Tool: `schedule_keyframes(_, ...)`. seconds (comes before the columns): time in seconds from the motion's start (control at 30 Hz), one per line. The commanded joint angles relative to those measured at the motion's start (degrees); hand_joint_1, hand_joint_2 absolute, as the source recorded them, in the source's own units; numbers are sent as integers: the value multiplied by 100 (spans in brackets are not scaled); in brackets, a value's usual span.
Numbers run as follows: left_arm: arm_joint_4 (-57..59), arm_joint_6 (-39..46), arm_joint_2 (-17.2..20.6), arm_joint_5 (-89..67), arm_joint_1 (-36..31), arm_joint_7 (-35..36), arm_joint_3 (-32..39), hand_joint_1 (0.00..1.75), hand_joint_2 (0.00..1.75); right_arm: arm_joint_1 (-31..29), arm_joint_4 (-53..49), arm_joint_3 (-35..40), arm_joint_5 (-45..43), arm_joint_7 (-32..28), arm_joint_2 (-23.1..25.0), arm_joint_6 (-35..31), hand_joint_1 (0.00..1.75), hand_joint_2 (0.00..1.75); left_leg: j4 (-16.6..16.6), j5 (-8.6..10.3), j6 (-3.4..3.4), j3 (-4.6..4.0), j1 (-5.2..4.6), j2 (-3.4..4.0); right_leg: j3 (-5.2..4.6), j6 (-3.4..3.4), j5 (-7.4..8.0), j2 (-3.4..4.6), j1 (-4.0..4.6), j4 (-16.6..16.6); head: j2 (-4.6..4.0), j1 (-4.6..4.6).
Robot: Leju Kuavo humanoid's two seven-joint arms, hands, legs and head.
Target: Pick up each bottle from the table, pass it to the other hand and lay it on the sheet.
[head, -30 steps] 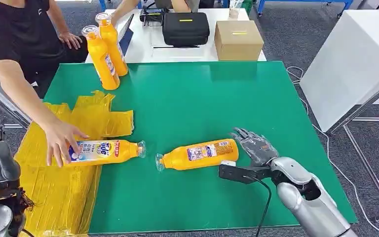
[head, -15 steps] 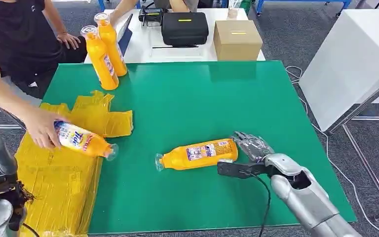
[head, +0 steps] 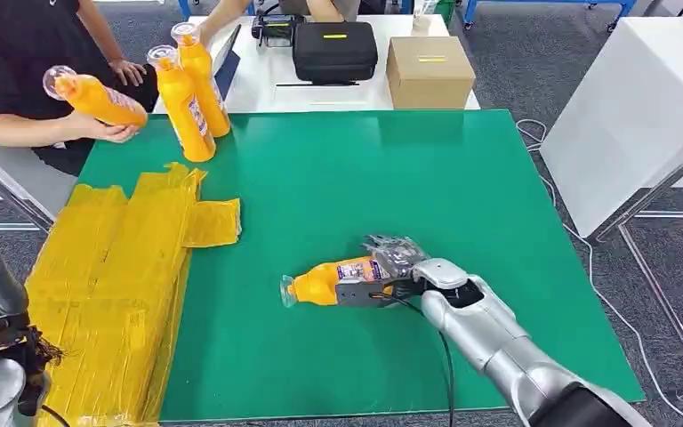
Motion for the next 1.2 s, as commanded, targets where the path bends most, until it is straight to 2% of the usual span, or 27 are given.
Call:
schedule_keyframes(0.03, -57, 65, -118, -26, 125, 13, 221, 0, 0, -356, 1135, 504, 185, 45, 552, 18, 0, 175, -1, -12, -23, 28, 9, 24, 23, -8, -3, 17, 8, -5, 0, 0)
schedule_keyframes(0.13, -81, 76, -127, -2, 115, 26, 283, 0, 0, -428, 1304, 567, 287, 84, 622, 162, 0, 175, -1, -9, -26, 26, 7, 12, 21, -10, -3, 6, 7, -5, 0, 0)
schedule_keyframes(0.17, -81, 76, -127, -2, 115, 26, 283, 0, 0, -428, 1304, 567, 287, 84, 622, 162, 54, 175, -2, -9, -25, 27, 7, 10, 24, -10, -2, 5, 8, -8, 0, 0)
schedule_keyframes(0.2, -45, 64, -131, 12, 69, 34, 293, 0, 0, -492, 1515, 692, 402, 115, 646, 415, 157, 175, 0, -10, -28, 28, 8, 6, 28, -11, -5, -1, 9, -6, 0, 2)
schedule_keyframes(0.23, -34, 69, -141, 12, 46, 33, 292, 0, 0, -471, 1564, 697, 430, 142, 637, 442, 175, 175, -1, -8, -23, 29, 8, 4, 27, -9, -4, -1, 8, -8, 0, -2)
schedule_keyframes(0.3, 35, 94, -157, 15, -16, 34, 276, 0, 0, -488, 1819, 794, 604, 243, 626, 612, 175, 175, -3, -7, -21, 36, 8, 2, 35, -8, -3, -3, 8, -11, 0, 0)
schedule_keyframes(0.4, 151, 57, -185, 23, -152, 40, 215, 0, 0, -476, 1930, 763, 633, 243, 582, 526, 175, 175, -5, -7, -23, 62, 12, -1, 59, -7, 0, -1, 10, -16, 0, 0)
schedule_keyframes(0.67, 290, 6, -231, -1, -361, 85, 137, 0, 0, -347, 1548, 582, 646, 400, 481, 609, 175, 175, -5, 4, -28, 78, 9, -22, 67, -14, 2, -22, 9, -22, 0, 0)
schedule_keyframes(0.9, 289, 3, -228, -3, -361, 86, 139, 0, 0, -343, 1537, 575, 650, 413, 485, 616, 175, 175, -8, 4, -19, 95, 6, -14, 91, -14, 2, -9, 7, -20, 0, 0)
schedule_keyframes(0.93, 270, -1, -229, -10, -340, 89, 156, 0, 0, -311, 1487, 534, 680, 459, 497, 580, 159, 175, -7, 4, -24, 92, 8, -16, 90, -15, 2, -13, 9, -21, 0, -2)
schedule_keyframes(0.97, 240, -4, -241, -24, -314, 93, 184, 0, 0, -280, 1459, 450, 722, 545, 534, 562, 0, 175, -6, 3, -18, 94, 5, -11, 88, -14, 3, -6, 7, -17, 0, 0)
schedule_keyframes(1.2, 256, -49, -232, -60, -316, 91, 227, 0, 0, -261, 1337, 351, 862, 639, 447, 631, 0, 175, -5, 6, -25, 86, 4, -21, 80, -16, 5, -17, 6, -18, 0, -2)
